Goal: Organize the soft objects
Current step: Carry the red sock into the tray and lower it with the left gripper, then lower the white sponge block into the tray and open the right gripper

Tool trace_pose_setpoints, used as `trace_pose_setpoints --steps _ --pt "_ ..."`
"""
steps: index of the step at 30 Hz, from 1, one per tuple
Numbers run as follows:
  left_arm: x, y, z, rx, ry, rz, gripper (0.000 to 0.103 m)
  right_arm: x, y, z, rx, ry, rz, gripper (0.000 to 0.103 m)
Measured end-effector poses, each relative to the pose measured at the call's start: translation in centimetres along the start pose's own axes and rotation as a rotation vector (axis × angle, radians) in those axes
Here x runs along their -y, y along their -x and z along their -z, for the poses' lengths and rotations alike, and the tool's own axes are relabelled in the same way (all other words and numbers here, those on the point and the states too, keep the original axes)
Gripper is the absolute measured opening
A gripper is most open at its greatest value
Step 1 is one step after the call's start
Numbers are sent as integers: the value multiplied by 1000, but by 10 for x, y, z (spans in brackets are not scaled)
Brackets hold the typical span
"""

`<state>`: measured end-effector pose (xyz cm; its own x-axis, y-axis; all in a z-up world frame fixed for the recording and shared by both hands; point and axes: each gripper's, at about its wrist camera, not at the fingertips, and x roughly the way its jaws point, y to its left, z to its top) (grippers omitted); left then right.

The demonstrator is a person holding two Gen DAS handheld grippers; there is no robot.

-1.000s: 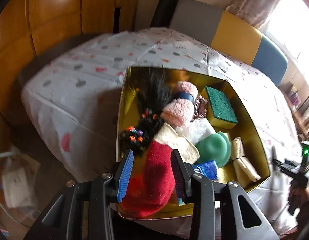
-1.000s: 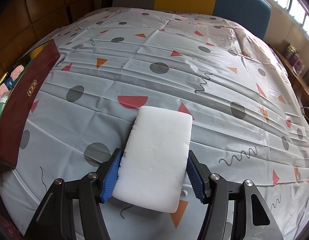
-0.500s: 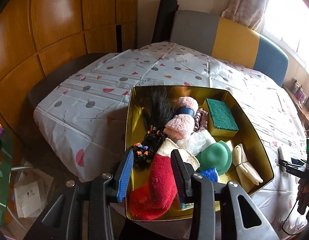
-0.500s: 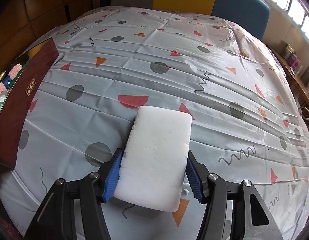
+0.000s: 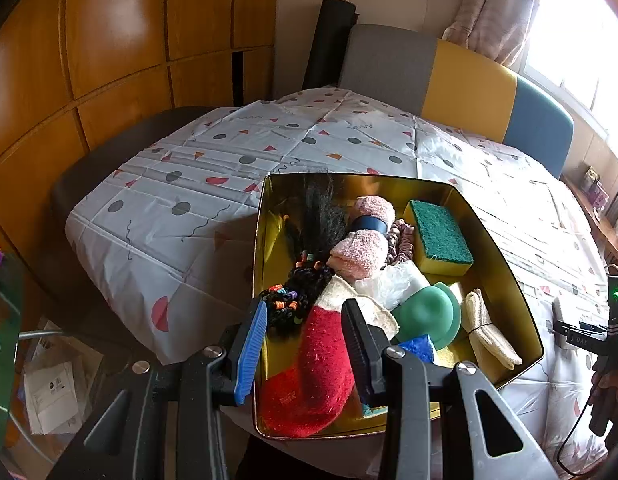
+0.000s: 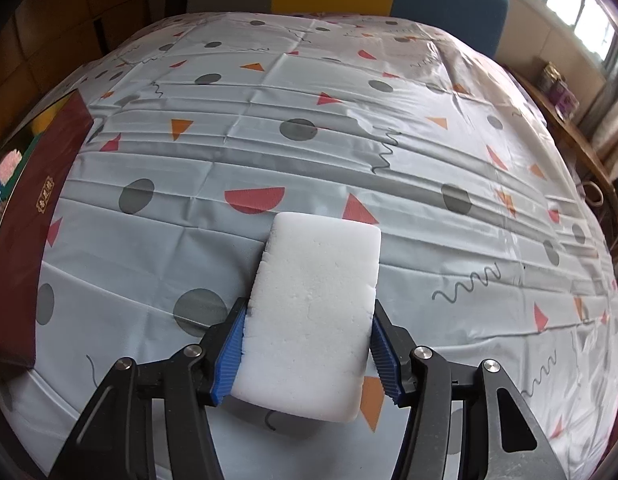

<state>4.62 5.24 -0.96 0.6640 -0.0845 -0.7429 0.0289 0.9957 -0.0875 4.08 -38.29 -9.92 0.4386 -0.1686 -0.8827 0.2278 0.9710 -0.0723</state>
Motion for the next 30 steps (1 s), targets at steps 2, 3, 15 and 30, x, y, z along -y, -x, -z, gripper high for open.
trace_pose_setpoints --steps 2,3,15,30 --pt "-1 0 0 -1 2 1 39 -1 1 0 -6 -2 3 57" --pt "-1 0 0 -1 2 0 38 -2 2 0 -8 -1 4 57" --pt "-7 0 3 -1 17 -8 38 -15 11 7 -12 13 -6 57" --pt "-26 -1 7 -3 72 -32 38 -94 93 -5 174 131 -226 57"
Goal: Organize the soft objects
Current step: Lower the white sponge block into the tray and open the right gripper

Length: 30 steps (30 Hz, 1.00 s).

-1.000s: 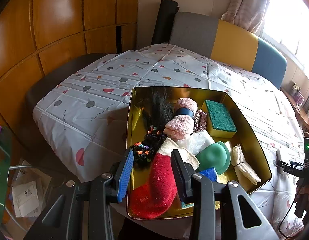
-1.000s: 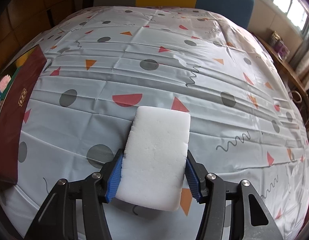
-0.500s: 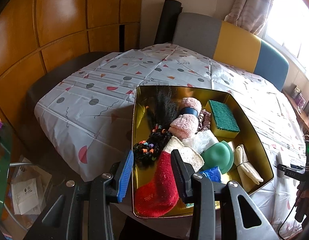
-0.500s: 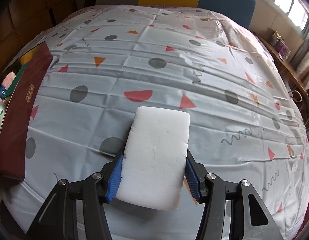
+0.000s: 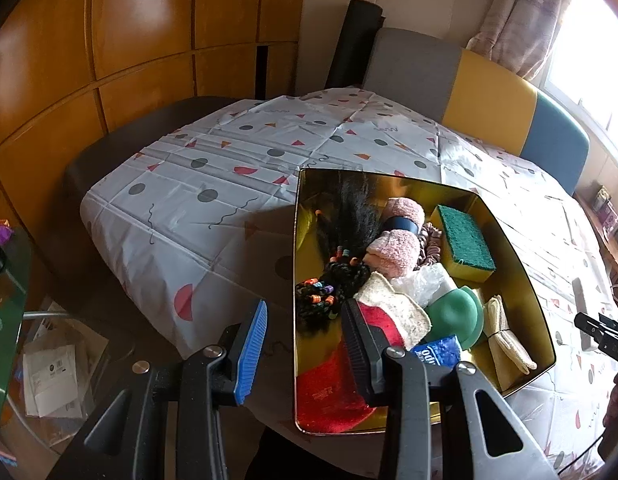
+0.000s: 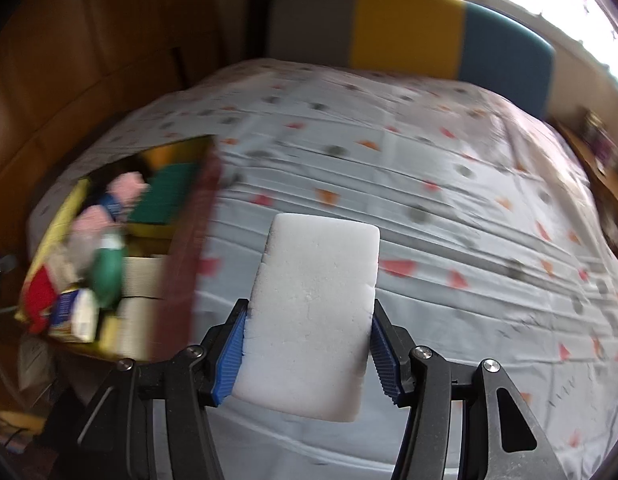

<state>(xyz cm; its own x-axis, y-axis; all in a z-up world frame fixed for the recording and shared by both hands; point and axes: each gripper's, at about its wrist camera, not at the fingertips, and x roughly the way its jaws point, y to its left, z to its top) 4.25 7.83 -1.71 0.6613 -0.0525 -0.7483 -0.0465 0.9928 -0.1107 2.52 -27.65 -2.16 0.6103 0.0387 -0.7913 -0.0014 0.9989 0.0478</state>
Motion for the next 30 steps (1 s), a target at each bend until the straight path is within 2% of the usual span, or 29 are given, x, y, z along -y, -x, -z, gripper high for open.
trace_pose_setpoints --steps 7,11,13,16,19,21,23,25,28,30 --pt "-4 1 0 3 10 -3 38 -90 9 -10 32 167 -195 57" --pt "-4 -1 1 -2 6 -4 38 -136 -6 -9 -26 258 -287 58" --pt "-4 -2 2 -5 4 -7 39 -148 -16 -8 -50 281 -295 59" --pt "-4 -7 3 -18 5 -8 39 -159 -41 -5 -130 289 -325 62" --pt "-3 -11 5 -26 -1 -7 39 -161 -58 -3 -147 282 -292 63" --pt "-1 -13 5 -31 -4 -6 38 -158 -62 -2 -158 263 -312 63" --pt "0 -14 6 -32 -7 -6 38 -157 -65 -1 -165 256 -322 75" --pt "1 -15 6 -32 -12 -10 38 -156 -65 -1 -158 248 -325 80" --pt "2 -19 7 -40 -14 -11 38 -152 -63 1 -138 234 -315 80" --pt "2 -20 8 -43 -16 -13 39 -151 -62 1 -127 235 -299 71"
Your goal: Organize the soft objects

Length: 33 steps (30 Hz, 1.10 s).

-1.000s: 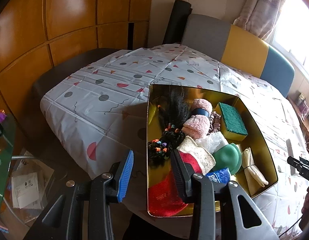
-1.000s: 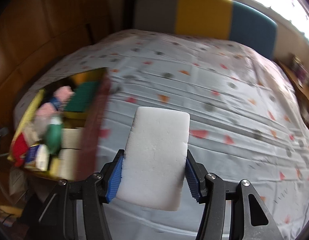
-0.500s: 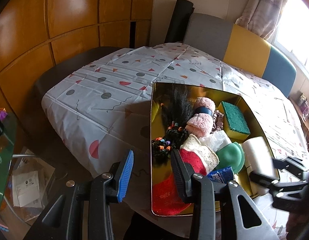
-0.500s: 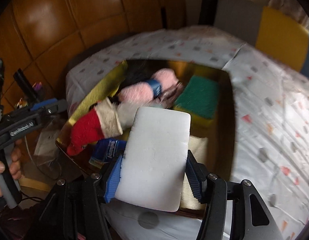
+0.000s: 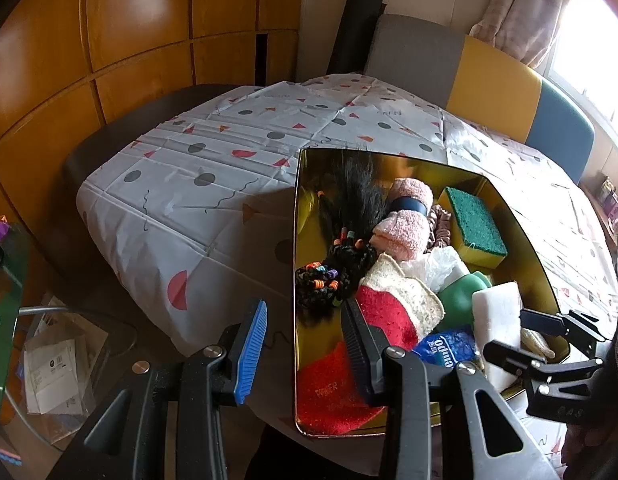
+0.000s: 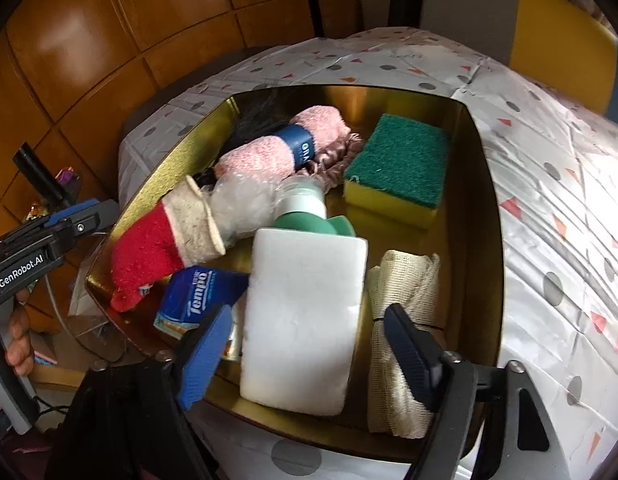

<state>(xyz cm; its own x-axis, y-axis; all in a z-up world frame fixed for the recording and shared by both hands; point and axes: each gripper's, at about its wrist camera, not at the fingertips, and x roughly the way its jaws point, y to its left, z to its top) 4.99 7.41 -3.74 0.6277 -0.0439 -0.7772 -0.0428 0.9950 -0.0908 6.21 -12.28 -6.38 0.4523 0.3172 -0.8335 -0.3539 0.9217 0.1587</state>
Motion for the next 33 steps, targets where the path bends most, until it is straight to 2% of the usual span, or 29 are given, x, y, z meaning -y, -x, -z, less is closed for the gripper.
trace_pose_setpoints --steps 2,5,9,13,15,16,23,29,33 --pt "1 -1 1 -1 -3 -1 38 0 -2 0 -7 4 3 63" --pt "4 -2 0 8 -15 -8 38 1 -8 -1 -2 14 36 61" --pt "8 1 -4 17 -19 -12 39 5 -12 -6 1 -5 37 59" --pt "10 12 -7 53 -29 -22 44 10 -5 -9 24 -50 -3 64" --pt "10 16 -8 64 -29 -33 44 9 0 -8 41 -60 1 76" --pt "10 18 -8 68 -24 -38 44 8 3 -7 52 -62 13 86" --pt "6 32 -7 103 10 -44 50 4 29 3 133 -82 70 87" --pt "13 54 -1 181 7 -43 52 -6 55 15 232 -92 231 90" --pt "18 67 3 223 10 -37 52 -11 70 16 288 -123 292 91"
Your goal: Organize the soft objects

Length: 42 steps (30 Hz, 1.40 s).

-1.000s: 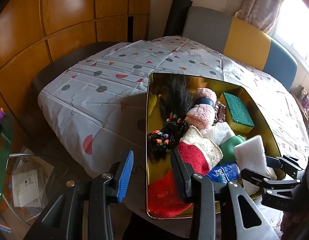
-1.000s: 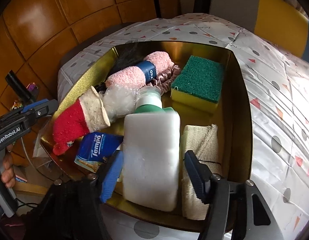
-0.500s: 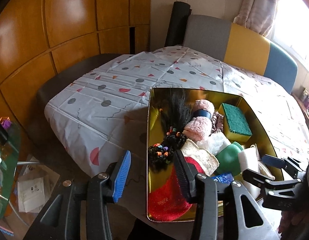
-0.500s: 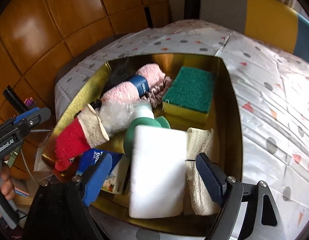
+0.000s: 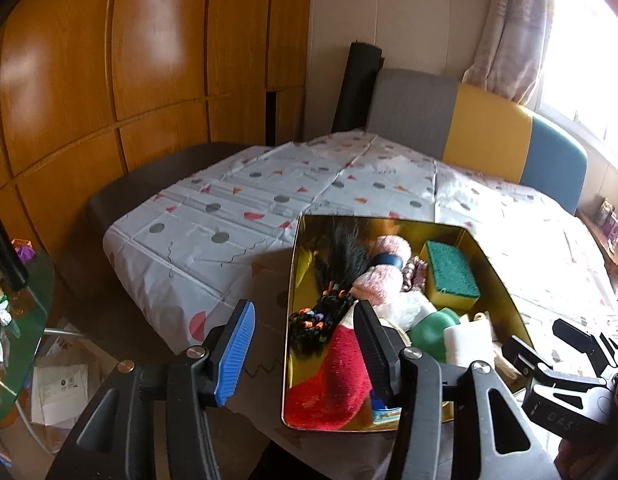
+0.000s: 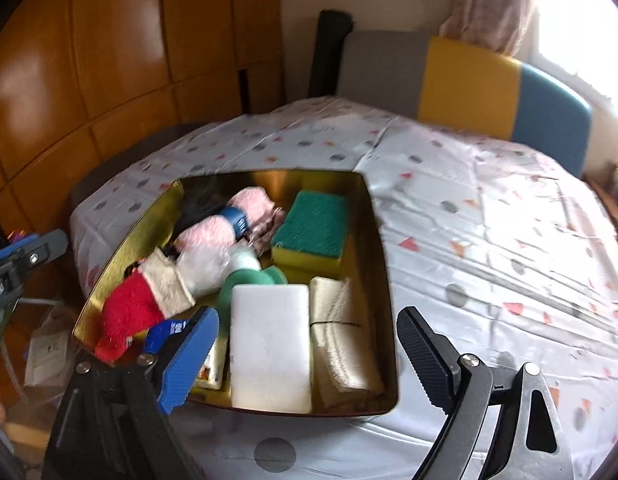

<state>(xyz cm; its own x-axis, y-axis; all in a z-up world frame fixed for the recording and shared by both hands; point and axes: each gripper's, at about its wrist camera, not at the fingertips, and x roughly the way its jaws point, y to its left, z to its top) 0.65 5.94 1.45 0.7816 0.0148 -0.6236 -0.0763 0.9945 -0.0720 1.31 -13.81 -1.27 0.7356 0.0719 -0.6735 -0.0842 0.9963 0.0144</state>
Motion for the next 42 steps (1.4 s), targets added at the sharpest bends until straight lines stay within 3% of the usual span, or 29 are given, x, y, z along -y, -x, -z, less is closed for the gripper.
trace_pose_setpoints --steps 12,42 --pt "6 11 2 26 -17 -5 53 -14 22 -10 80 2 20 94" --pt "7 8 7 0 -28 -6 53 -15 18 -3 64 -2 19 96"
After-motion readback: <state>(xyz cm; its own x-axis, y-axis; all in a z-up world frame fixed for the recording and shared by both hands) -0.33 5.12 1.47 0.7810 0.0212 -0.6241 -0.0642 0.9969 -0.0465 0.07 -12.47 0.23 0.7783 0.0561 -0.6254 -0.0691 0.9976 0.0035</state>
